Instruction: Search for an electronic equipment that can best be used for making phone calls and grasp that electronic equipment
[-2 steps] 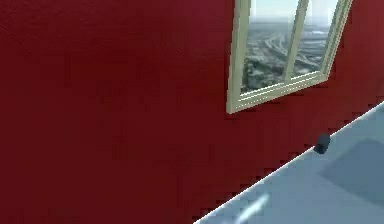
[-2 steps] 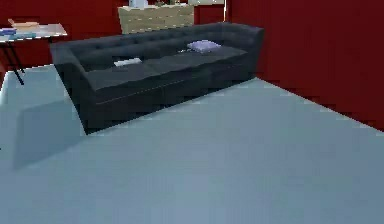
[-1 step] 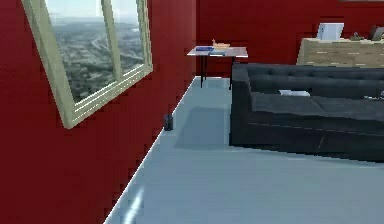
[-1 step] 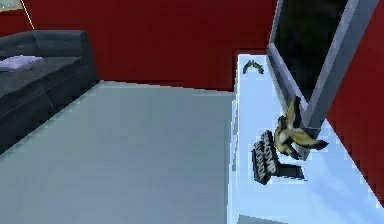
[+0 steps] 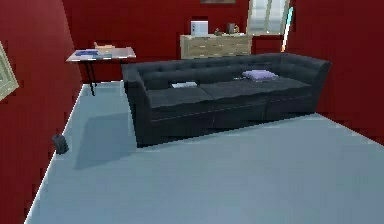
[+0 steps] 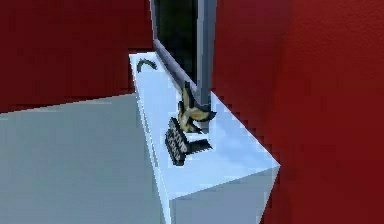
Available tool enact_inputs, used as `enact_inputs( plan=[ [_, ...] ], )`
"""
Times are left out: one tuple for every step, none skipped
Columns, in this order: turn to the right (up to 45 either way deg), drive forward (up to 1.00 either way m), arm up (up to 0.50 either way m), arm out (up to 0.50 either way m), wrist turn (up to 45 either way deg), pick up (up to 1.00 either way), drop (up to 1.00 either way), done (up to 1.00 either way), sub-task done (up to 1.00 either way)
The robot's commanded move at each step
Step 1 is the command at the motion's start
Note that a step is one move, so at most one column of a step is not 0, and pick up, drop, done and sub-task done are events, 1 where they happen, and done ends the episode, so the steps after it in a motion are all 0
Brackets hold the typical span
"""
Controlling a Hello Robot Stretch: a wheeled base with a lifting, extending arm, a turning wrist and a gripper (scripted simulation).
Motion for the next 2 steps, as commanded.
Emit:
enact_inputs(
  plan=[
    [0.0,0.00,0.50,0.00,0.0,0.00,0.00,0.00,0.00],
    [0.0,0.00,0.34,0.00,0.0,0.00,0.00,0.00,0.00]
  ],
)
